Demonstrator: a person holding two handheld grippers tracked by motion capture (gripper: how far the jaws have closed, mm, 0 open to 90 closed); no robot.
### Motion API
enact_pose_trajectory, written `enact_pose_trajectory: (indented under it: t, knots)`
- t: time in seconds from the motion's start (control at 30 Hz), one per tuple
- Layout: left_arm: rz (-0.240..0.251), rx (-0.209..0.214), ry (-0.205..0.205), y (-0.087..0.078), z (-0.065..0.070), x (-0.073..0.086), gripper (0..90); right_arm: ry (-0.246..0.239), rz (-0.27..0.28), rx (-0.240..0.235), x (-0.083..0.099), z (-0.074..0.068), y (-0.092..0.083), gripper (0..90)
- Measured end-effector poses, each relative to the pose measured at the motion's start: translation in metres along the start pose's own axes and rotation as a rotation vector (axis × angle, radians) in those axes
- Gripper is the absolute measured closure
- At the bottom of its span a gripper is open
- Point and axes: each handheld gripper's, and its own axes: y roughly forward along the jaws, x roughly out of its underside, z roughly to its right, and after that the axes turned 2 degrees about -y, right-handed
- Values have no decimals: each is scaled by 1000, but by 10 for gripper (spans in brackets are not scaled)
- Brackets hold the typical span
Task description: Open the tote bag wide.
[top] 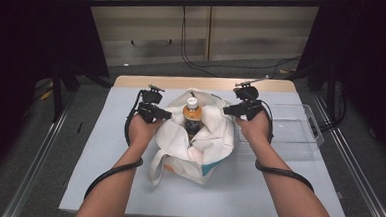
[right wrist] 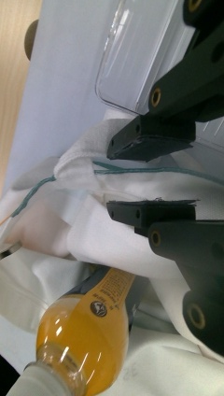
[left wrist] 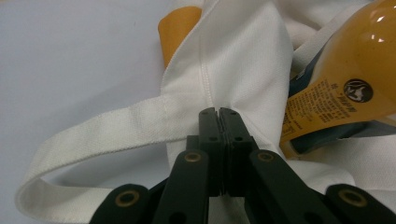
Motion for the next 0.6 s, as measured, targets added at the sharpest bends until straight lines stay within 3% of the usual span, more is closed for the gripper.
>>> enact_pose_trajectory:
  t: [0.3,0.5,0.6]
  knots:
    - [2,-1,6,-3,3,-2,890,-21,9,-15,-7,-4,-9,883]
    - [3,10,8,-4,3,-2,889,-35,10,-23,-9,-7,-10,900]
    - [3,8,9,-5,3,-3,889,-50,36,-5,-10,-10,-11,900]
